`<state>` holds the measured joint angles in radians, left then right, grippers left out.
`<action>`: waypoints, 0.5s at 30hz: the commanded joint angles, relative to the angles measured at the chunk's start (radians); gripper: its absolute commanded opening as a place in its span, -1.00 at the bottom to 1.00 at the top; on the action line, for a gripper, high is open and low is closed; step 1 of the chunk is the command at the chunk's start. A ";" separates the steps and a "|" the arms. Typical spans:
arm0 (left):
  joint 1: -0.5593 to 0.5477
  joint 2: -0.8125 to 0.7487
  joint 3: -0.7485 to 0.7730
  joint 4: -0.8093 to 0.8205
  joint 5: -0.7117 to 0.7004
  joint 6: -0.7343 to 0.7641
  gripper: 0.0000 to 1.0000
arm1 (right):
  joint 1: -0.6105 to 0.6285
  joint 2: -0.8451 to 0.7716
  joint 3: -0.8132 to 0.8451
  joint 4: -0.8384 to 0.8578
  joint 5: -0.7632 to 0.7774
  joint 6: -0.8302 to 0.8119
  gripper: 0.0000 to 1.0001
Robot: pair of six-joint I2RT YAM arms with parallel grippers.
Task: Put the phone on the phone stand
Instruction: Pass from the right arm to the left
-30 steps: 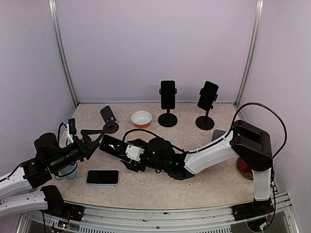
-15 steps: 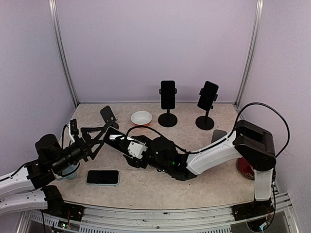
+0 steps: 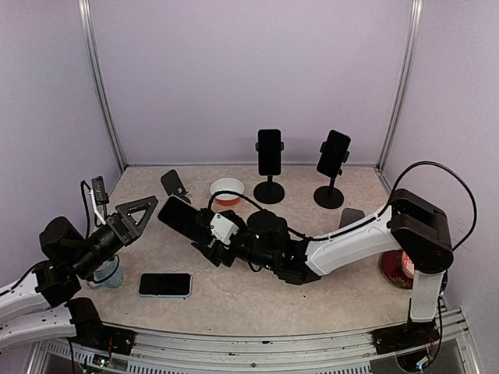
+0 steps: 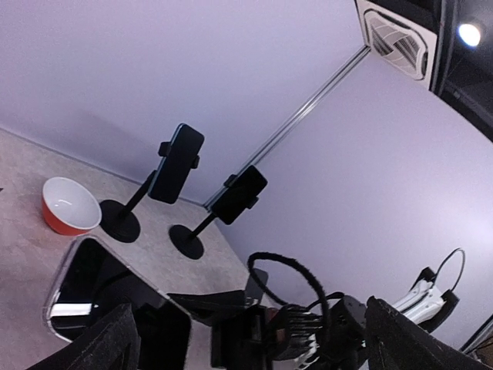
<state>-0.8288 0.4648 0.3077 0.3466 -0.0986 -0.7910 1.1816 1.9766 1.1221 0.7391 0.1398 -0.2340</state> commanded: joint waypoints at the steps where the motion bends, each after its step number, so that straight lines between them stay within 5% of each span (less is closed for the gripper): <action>1: -0.010 0.064 0.139 -0.245 -0.140 0.213 0.98 | -0.011 -0.058 0.010 0.048 0.010 0.046 -0.84; 5: -0.051 0.175 0.240 -0.396 -0.243 0.207 0.98 | -0.011 -0.040 0.034 0.037 0.083 0.035 -0.82; 15: -0.105 0.253 0.247 -0.391 -0.293 0.000 0.97 | 0.023 0.020 0.081 0.076 0.271 -0.097 -0.81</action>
<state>-0.9241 0.7128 0.5396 -0.0273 -0.3611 -0.7055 1.1847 1.9823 1.1618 0.7101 0.3061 -0.2630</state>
